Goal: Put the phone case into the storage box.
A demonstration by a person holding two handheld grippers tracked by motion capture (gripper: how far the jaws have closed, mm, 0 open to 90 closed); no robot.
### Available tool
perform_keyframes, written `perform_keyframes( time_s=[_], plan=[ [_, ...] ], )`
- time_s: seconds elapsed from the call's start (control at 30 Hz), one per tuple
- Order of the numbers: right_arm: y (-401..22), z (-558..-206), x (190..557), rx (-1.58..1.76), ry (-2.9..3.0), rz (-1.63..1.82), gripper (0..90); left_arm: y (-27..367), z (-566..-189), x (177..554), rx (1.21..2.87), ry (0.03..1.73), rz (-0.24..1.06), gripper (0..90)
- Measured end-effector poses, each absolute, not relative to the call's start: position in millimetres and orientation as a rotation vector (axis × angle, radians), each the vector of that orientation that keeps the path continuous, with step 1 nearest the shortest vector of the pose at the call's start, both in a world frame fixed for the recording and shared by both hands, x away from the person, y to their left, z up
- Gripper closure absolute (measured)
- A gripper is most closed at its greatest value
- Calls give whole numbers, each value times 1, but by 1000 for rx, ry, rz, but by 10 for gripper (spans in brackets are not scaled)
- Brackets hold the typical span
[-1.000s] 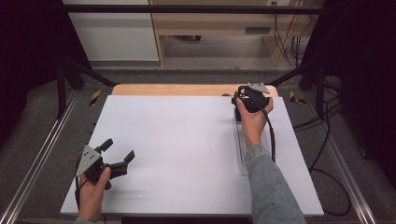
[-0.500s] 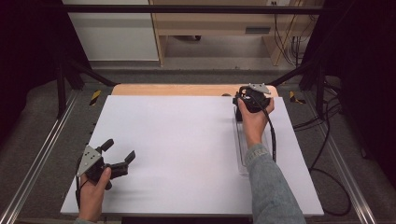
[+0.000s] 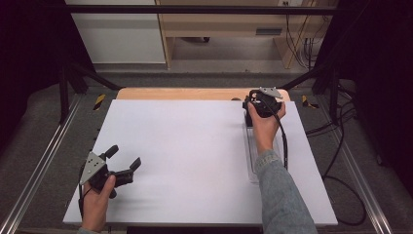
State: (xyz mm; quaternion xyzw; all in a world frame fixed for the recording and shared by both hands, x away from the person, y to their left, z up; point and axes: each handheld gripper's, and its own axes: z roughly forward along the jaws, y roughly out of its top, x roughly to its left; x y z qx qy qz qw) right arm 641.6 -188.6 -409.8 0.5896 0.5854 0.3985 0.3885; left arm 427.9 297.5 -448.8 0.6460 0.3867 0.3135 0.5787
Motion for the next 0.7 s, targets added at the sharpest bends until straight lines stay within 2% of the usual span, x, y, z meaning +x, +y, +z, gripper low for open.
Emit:
perform_keyframes(
  time_s=[0.7],
  plan=[
    [-187,-412,643,1495,1513,1024,128,297,-449,428,1517,900,733,22]
  ],
)
